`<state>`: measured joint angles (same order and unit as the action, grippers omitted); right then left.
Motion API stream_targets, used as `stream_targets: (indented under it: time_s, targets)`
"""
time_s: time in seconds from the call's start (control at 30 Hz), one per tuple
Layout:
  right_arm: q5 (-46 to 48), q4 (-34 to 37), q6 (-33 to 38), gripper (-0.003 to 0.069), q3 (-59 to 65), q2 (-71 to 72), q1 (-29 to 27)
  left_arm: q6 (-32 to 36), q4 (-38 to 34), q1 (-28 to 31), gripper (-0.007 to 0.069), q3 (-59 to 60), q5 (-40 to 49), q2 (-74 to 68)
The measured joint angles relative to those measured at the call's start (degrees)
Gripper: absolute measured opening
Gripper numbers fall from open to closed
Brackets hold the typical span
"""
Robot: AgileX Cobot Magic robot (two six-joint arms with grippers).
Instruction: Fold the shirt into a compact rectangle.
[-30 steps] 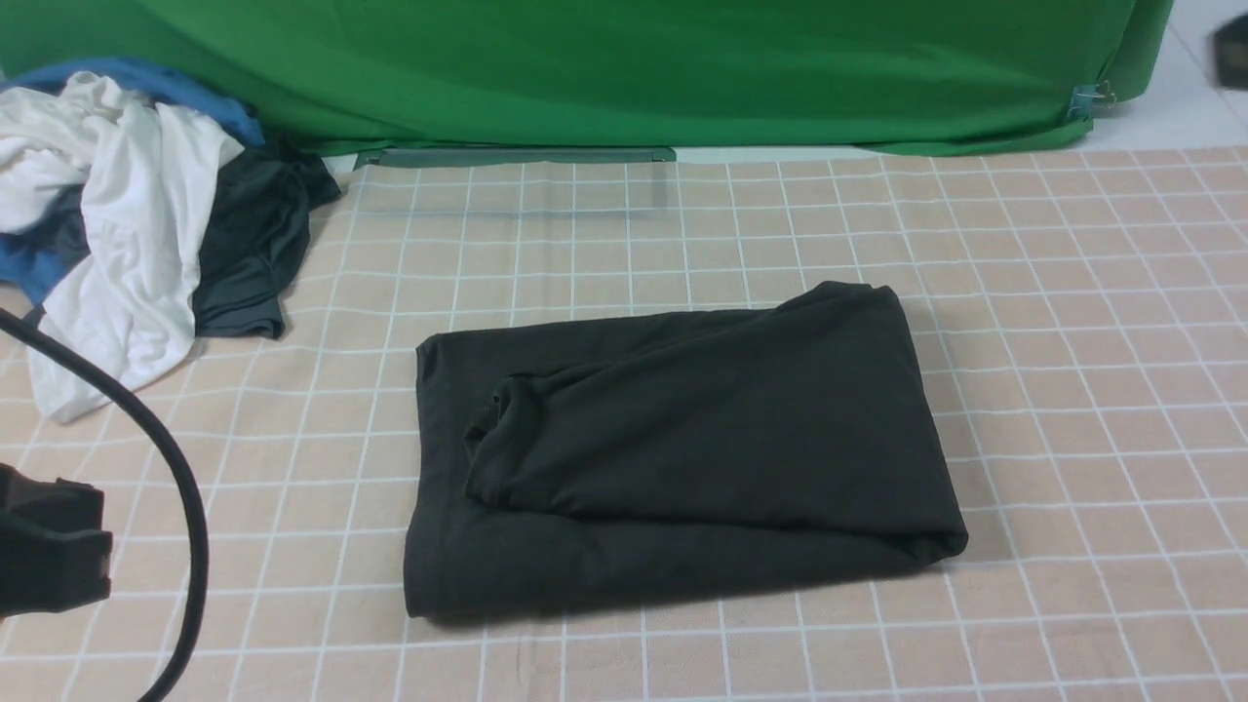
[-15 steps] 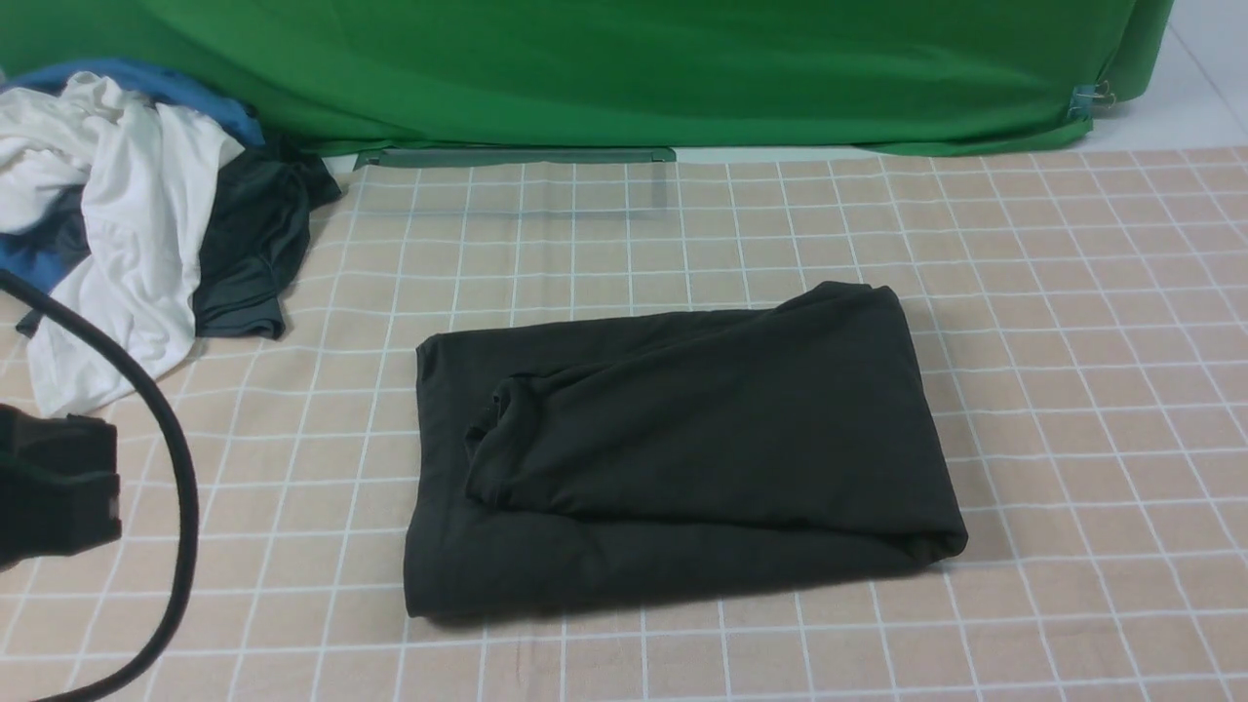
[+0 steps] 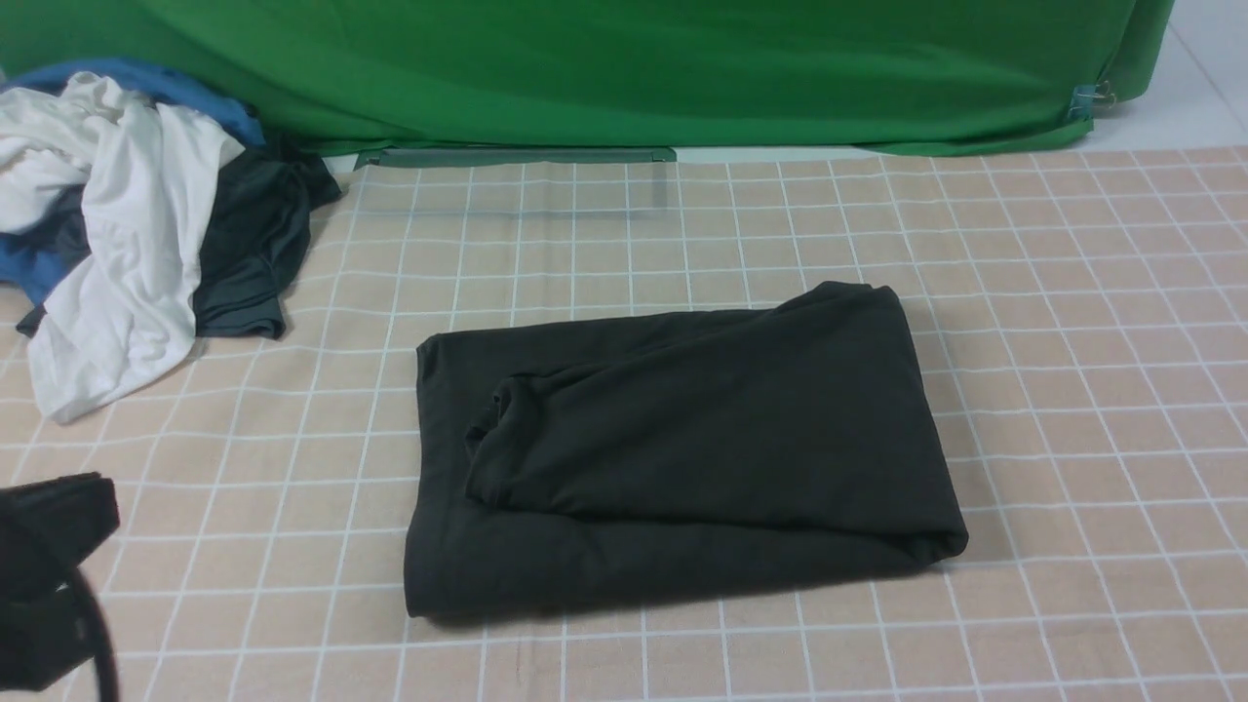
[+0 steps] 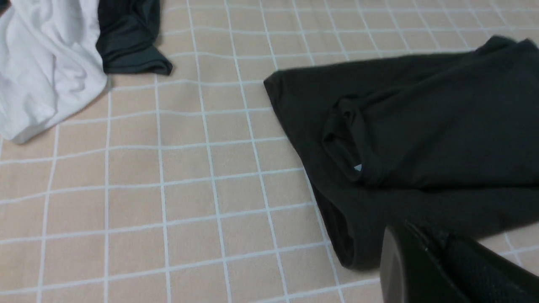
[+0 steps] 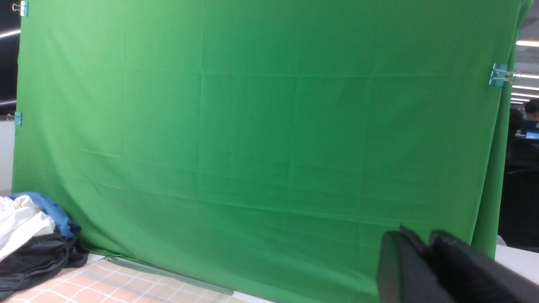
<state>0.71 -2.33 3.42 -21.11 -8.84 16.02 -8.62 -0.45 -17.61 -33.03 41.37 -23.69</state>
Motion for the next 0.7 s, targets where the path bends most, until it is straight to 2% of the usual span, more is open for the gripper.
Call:
stream_targets:
  time_s: [0.03, 0.07, 0.23, 0.43, 0.7]
  targets:
    - [0.06, 0.00, 0.00, 0.0125, 0.05, 0.00, 0.00, 0.00, 0.00, 0.00, 0.0019, 0.49, -0.56, 0.41]
    - [0.06, -0.01, 0.00, 0.0130, 0.04, 0.00, 0.00, 0.00, -0.16, 0.00, 0.0019, 2.19, -6.29, 3.66]
    - [0.06, -0.06, 0.00, 0.0143, 0.13, 0.00, 0.00, 0.00, -1.67, 0.00, 0.0019, 3.76, -18.83, 8.07]
    - [0.06, -0.06, 0.00, 0.0144, 0.20, 0.00, 0.00, 0.00, -1.31, 0.00, 0.0020, 4.28, -21.91, 8.46]
    - [0.06, -0.06, 0.00, 0.0155, 0.20, 0.00, 0.00, 0.17, 3.48, 0.00, 0.0020, 4.71, -22.10, 8.46]
